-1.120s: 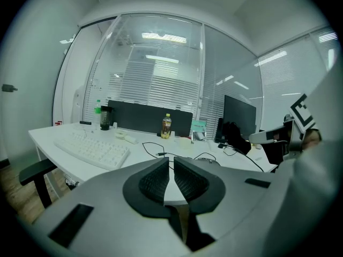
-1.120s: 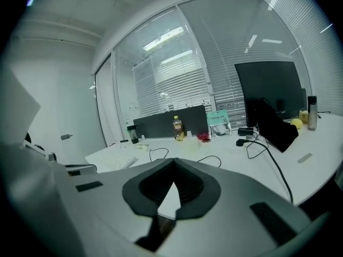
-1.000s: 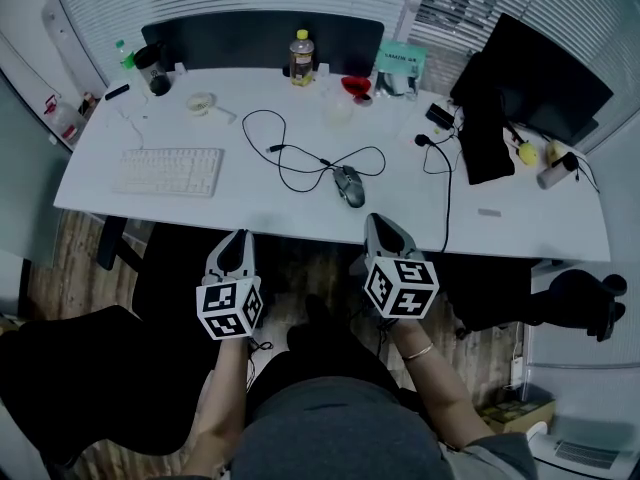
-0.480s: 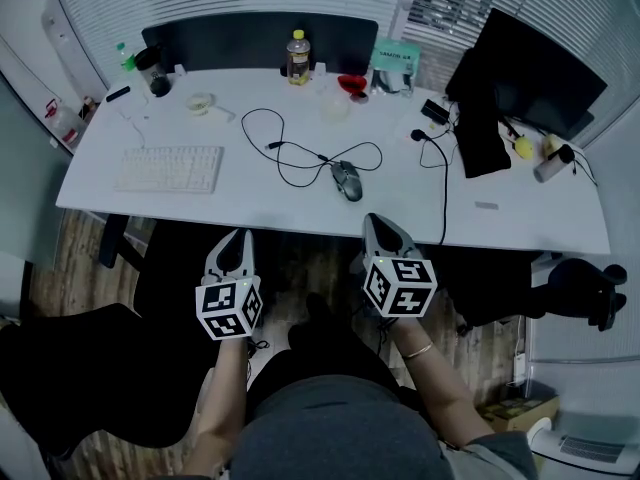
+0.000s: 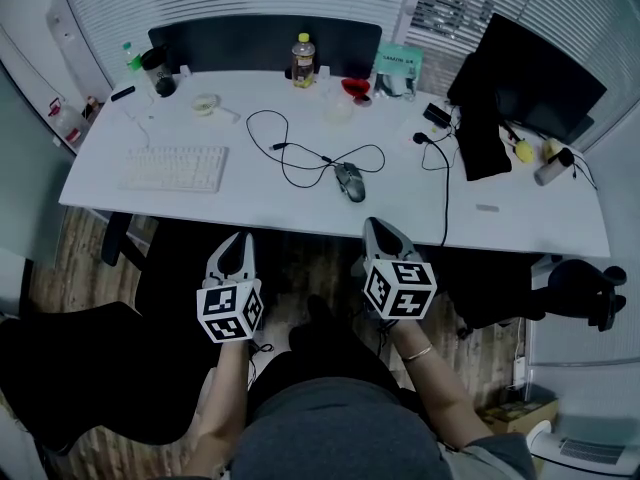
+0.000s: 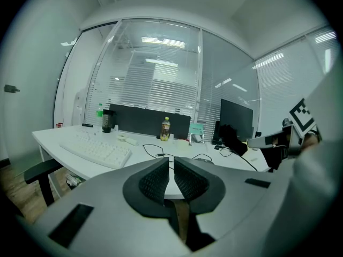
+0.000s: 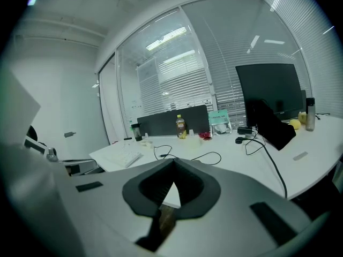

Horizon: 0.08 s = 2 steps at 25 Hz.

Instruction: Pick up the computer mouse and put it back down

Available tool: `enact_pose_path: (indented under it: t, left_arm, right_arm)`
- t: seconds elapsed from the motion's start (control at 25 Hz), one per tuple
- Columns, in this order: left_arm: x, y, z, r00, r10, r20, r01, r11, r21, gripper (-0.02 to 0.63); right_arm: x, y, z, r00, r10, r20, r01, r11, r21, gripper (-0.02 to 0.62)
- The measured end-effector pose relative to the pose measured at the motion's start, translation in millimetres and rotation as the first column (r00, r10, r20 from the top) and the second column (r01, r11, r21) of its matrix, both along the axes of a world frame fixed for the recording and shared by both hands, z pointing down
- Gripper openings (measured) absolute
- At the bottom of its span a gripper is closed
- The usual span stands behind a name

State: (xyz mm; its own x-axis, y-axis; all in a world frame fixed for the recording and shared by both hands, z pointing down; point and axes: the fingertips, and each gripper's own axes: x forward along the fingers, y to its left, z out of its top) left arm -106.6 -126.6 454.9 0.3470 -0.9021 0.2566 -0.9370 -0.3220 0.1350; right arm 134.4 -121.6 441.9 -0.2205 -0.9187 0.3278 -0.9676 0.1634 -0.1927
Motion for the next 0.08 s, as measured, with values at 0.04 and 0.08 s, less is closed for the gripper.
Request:
enact_pose_path:
  t: [0.04, 0.08]
  left_arm:
    - [-0.1, 1.1, 0.3, 1.000, 0.000, 0.000, 0.000, 1.000, -0.001, 0.038]
    - [-0.3, 2.3, 0.7, 1.000, 0.001, -0.001, -0.001, 1.000, -0.001, 0.038]
  right_arm:
    - [0.0, 1.2, 0.7, 1.000, 0.001, 0.001, -0.001, 1.000, -0.002, 0.002]
    - [0.0, 2.4, 1.4, 1.000, 0.002, 0.001, -0.002, 1.000, -0.003, 0.002]
